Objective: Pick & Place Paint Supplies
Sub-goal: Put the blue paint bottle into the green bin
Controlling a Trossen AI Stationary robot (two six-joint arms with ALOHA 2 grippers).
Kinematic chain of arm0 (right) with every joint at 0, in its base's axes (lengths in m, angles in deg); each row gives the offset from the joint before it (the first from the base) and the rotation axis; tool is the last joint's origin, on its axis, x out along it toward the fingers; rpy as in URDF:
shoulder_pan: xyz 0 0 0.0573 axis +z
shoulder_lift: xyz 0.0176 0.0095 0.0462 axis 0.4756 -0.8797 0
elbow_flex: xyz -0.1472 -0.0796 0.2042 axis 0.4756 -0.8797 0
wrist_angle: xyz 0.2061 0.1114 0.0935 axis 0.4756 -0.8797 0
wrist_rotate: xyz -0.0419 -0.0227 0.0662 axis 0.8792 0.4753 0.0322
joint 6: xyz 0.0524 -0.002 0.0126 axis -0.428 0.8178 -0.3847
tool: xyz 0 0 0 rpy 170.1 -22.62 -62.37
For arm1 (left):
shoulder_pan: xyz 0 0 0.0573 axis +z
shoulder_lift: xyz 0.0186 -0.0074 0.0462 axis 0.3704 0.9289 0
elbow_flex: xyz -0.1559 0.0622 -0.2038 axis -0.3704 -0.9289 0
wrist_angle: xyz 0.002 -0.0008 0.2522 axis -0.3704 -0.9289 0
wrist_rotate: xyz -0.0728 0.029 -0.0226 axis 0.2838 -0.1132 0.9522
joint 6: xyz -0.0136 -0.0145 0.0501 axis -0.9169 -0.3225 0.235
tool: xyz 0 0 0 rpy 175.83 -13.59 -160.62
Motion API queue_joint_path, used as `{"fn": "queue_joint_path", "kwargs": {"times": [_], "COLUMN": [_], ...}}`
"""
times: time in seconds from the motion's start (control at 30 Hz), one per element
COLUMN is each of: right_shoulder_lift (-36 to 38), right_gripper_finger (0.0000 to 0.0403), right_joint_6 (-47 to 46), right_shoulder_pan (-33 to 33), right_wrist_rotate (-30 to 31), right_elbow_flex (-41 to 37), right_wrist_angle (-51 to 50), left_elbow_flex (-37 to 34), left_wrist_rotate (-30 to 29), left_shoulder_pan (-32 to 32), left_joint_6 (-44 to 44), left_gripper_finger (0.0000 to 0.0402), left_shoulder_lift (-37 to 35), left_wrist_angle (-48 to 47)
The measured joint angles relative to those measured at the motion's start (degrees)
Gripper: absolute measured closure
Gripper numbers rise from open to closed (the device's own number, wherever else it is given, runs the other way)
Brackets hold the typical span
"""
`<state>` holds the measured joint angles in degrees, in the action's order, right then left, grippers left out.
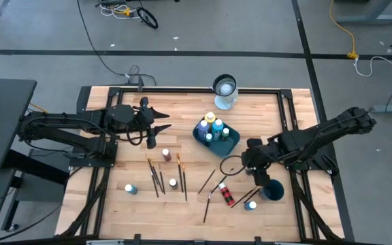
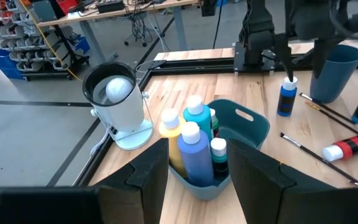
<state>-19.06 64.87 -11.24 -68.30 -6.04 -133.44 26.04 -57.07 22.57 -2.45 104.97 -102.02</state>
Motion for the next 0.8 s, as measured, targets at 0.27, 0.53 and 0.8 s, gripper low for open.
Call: {"fn": "queue_joint_path", "kwargs": {"times": [0.27, 0.53, 0.8], "right_shoulder_lift": [-1.85, -2.23, -2.23], "right_gripper_finger": [0.0197, 0.0199, 0.0242], "right_joint_6": [-1.32, -3.41, -7.10], "right_shoulder_pan": [0.48, 0.48, 0.48], "right_wrist_rotate": [2.00, 2.77, 1.59], "right_elbow_flex": [-2.21, -4.58, -4.58], "right_wrist_angle": [-4.26, -3.09, -2.49], "left_elbow_flex": [0.00, 0.00, 0.00], "left_wrist_rotate": [0.00, 0.01, 0.44], "left_shoulder_pan": [-0.01, -0.01, 0.00], "left_joint_6": [0.00, 0.00, 0.00], "left_gripper_finger": [0.0231, 0.0231, 0.0231], "left_shoulder_lift": [0.02, 0.02, 0.02], "left_wrist_angle": [-0.05, -0.06, -0.04]}}
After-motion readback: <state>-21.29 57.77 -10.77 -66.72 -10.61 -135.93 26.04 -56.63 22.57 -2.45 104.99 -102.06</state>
